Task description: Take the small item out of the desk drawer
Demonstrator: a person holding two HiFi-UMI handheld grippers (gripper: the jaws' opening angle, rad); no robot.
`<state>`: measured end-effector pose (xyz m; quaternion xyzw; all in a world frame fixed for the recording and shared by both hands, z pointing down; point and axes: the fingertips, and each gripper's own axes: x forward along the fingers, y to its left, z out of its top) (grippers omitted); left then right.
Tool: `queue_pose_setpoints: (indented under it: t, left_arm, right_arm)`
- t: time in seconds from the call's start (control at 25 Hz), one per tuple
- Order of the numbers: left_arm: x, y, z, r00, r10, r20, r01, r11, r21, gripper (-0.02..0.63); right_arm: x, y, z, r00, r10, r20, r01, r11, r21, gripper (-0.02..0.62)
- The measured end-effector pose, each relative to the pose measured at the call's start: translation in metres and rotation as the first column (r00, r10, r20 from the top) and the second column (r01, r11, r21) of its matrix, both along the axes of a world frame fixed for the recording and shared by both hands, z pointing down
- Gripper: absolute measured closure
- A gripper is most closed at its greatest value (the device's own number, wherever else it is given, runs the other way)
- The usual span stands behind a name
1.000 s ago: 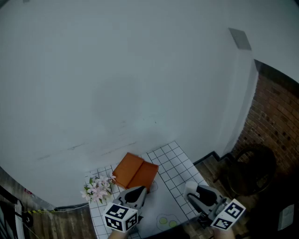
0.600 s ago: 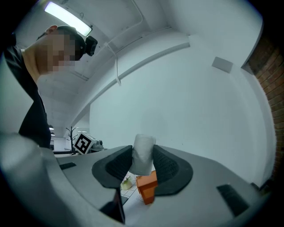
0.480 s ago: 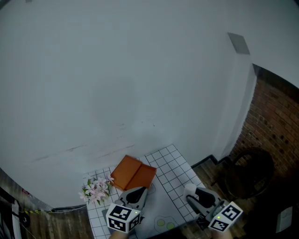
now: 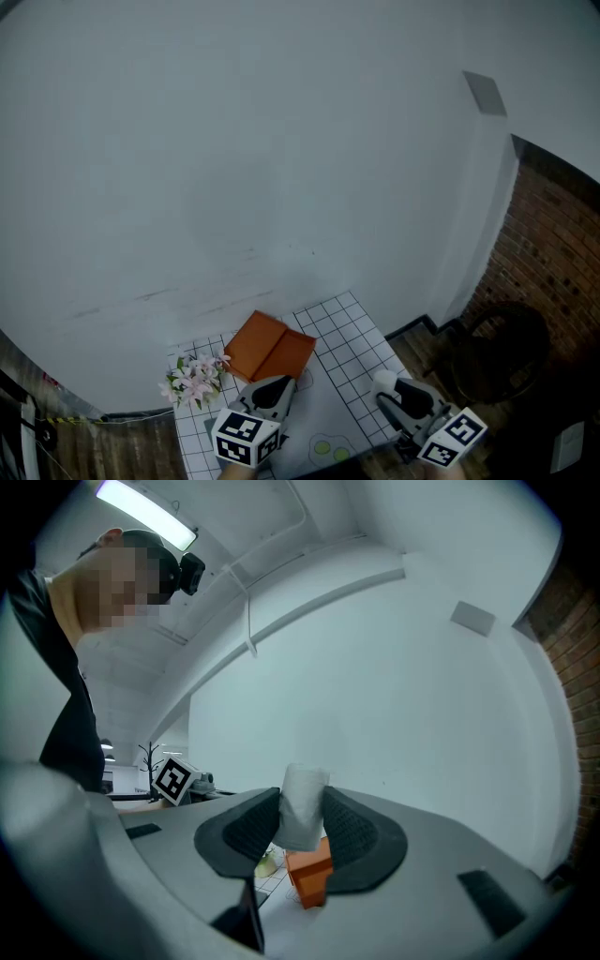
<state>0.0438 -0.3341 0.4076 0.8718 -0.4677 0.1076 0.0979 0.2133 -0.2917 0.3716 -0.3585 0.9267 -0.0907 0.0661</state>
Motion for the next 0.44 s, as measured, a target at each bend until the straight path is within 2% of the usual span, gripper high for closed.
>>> queue_pose_setpoints:
  t: [0.44]
  left_arm:
    - [-0.0079, 0.0085, 0.0022, 1.000, -0.010, -0.004, 0.010, 1.000, -0.009, 0.594]
  right_arm:
    - [-0.0061, 0.0046, 0.0016, 1.000, -0.012, 0.011, 0.012, 1.000, -0.013, 0.448]
